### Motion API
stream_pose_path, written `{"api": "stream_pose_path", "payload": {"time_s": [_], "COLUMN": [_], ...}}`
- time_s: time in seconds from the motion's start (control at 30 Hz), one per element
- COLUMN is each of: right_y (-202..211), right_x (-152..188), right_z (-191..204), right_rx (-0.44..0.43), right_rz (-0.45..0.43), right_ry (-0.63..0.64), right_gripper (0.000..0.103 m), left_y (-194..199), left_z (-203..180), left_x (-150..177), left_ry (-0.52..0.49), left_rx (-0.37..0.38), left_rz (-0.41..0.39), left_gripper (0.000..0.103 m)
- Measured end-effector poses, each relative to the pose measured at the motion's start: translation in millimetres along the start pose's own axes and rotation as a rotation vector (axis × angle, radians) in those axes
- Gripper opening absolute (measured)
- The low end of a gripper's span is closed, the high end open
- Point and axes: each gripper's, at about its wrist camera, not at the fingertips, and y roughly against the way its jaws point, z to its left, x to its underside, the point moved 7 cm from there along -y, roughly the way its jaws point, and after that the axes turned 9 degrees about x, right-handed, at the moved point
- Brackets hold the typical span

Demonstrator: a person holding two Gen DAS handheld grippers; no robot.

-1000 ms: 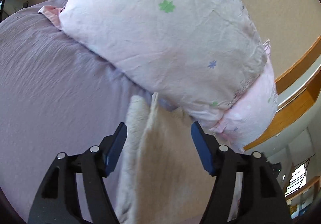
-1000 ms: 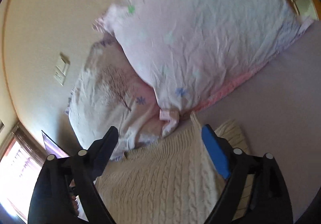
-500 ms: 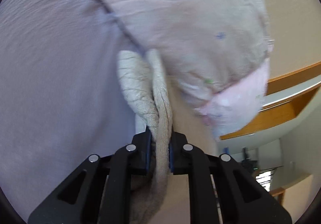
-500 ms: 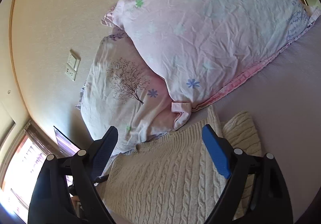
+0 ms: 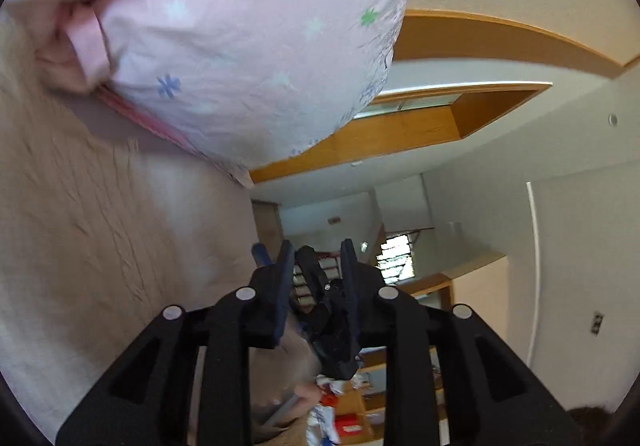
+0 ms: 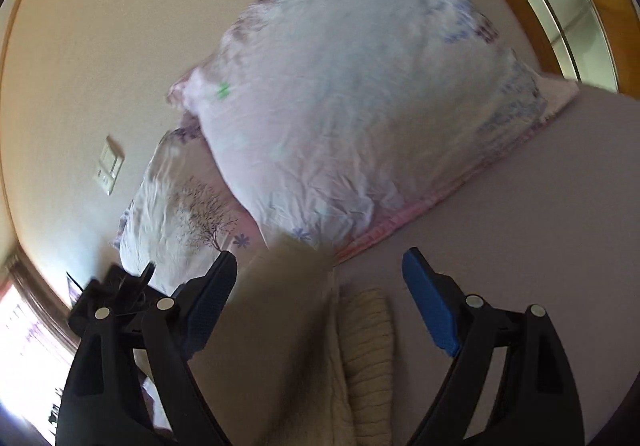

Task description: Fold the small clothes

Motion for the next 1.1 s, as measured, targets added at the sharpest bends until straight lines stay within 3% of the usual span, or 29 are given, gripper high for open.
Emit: {"api": "stream_pose_path", "payload": {"time_s": [0.07,0.17,0.23,0.33,0.43,0.47,0.53,0.57,0.6,0.63,0.67,0.73,0.77,0.83,0.9,0.97,1.0,1.03,1.07,1.1], "right_y": [-6.6,-21.3,-25.0,-40.1,-56.4,-61.4,-64.7,-63.5,-61.4,-59.0,-57.8,-53.6,-51.7,-48.2,-56.6,-74.7,-77.9,-78.4,-77.7,-77.9], "right_x": [5.0,16.5,19.2,29.1,44.4,48.5,52.1,52.2,52.5,53.0,53.1,54.2,54.6,57.8,63.1,69.5,71.7,74.4,77.1,80.6], "right_z": [-2.3,-7.7,-15.1,-23.4,-26.7,-27.0,-26.7,-24.6,-22.0,-16.3,-10.8,10.1,22.0,55.8,73.1,72.6,68.8,67.2,66.5,66.4], "right_rx": [0.012,0.083,0.097,0.049,0.092,0.113,0.125,0.114,0.101,0.089,0.069,-0.021,-0.073,-0.161,-0.095,0.069,0.093,0.067,0.033,0.017], "right_rz": [0.089,0.236,0.277,0.388,0.473,0.49,0.491,0.476,0.462,0.445,0.432,0.419,0.412,0.389,0.37,0.368,0.376,0.392,0.404,0.413], "right_ry": [0.01,0.045,0.033,-0.035,-0.007,0.011,0.033,0.038,0.039,0.039,0.037,0.034,0.037,0.104,0.203,0.272,0.248,0.211,0.186,0.18], "right_gripper": [0.088,0.089,0.089,0.088,0.067,0.053,0.037,0.025,0.023,0.02,0.019,0.017,0.016,0.016,0.018,0.023,0.024,0.026,0.036,0.042], "left_y": [33.9,86.3,102.5,97.0,84.2,79.1,77.3,76.5,76.3,76.3,77.2,86.0,94.0,113.8,133.5,157.5,172.9,188.7,198.6,209.7], "left_z": [-3.6,7.3,25.1,56.3,75.6,80.4,86.7,87.9,88.3,88.4,86.9,77.2,65.5,39.4,24.7,23.3,20.3,12.6,6.0,-2.3], "left_x": [-4.8,-10.1,-5.4,9.6,19.4,20.3,18.0,16.3,13.5,12.9,13.5,14.2,14.8,16.0,9.8,0.0,-3.1,-3.1,-1.2,2.8], "left_ry": [-0.084,-0.152,-0.12,-0.062,-0.057,-0.063,-0.067,-0.063,-0.065,-0.078,-0.099,-0.118,-0.146,-0.242,-0.334,-0.39,-0.409,-0.43,-0.439,-0.444], "left_rx": [-0.12,-0.394,-0.479,-0.553,-0.593,-0.599,-0.585,-0.567,-0.555,-0.555,-0.547,-0.501,-0.472,-0.492,-0.598,-0.793,-0.867,-0.894,-0.886,-0.875], "left_rz": [-0.064,-0.13,-0.124,-0.042,0.018,0.012,-0.01,-0.027,-0.036,-0.041,-0.038,-0.034,-0.034,-0.036,-0.051,-0.07,-0.11,-0.159,-0.185,-0.214], "left_gripper": [0.061,0.066,0.07,0.071,0.071,0.073,0.074,0.07,0.063,0.046,0.038,0.033,0.032,0.032,0.036,0.042,0.042,0.047,0.059,0.063]}}
